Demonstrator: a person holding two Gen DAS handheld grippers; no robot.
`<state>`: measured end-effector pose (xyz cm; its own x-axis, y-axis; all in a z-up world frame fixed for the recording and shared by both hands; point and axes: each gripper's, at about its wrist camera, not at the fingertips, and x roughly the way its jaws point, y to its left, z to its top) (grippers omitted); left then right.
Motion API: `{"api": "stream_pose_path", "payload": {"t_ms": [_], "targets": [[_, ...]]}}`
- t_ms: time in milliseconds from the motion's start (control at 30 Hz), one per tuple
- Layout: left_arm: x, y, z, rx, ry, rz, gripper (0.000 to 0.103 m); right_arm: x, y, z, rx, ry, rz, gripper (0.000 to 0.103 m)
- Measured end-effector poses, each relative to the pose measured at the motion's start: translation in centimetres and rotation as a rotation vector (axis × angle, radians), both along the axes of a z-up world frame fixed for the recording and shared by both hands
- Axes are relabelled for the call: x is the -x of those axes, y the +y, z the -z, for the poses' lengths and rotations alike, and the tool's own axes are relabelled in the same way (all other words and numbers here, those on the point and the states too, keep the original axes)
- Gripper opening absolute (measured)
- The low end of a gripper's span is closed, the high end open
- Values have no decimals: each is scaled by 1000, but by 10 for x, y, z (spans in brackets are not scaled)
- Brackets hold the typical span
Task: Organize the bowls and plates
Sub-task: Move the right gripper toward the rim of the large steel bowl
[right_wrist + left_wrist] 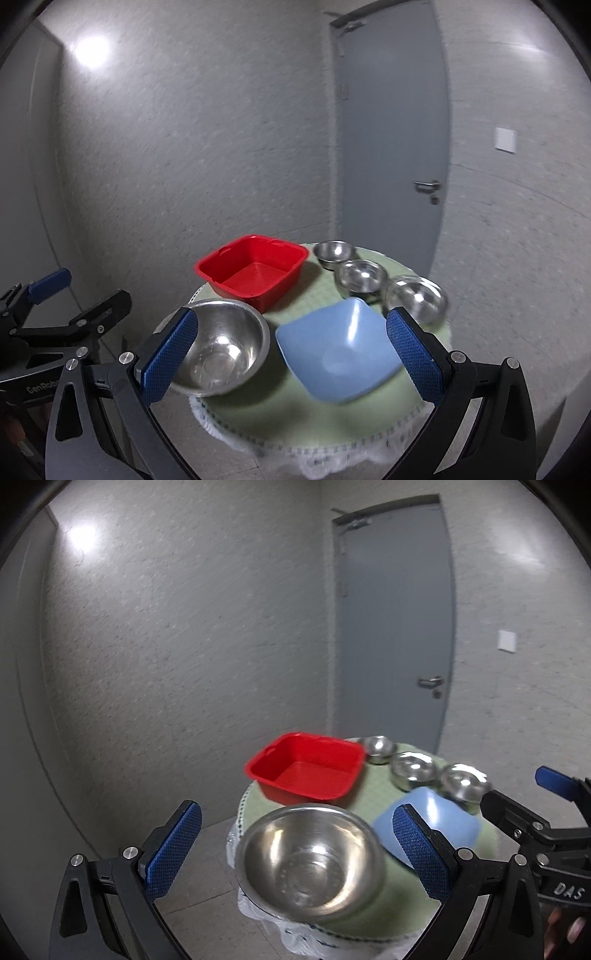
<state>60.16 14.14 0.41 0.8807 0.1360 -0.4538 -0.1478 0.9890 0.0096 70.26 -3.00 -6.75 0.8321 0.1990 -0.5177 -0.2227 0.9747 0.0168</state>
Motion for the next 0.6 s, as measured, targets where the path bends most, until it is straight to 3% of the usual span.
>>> {"api": "stream_pose_path", "payload": {"t_ms": [233,467,600], "targets": [[-70,10,36,31,101,-136,102,-78,21,39,44,119,-150,103],[-118,44,90,79,267,-243,102,-135,54,92,108,295,-255,103],[-147,61,122,152,359,-237,93,-162,76,125,163,392,-295,102]]}}
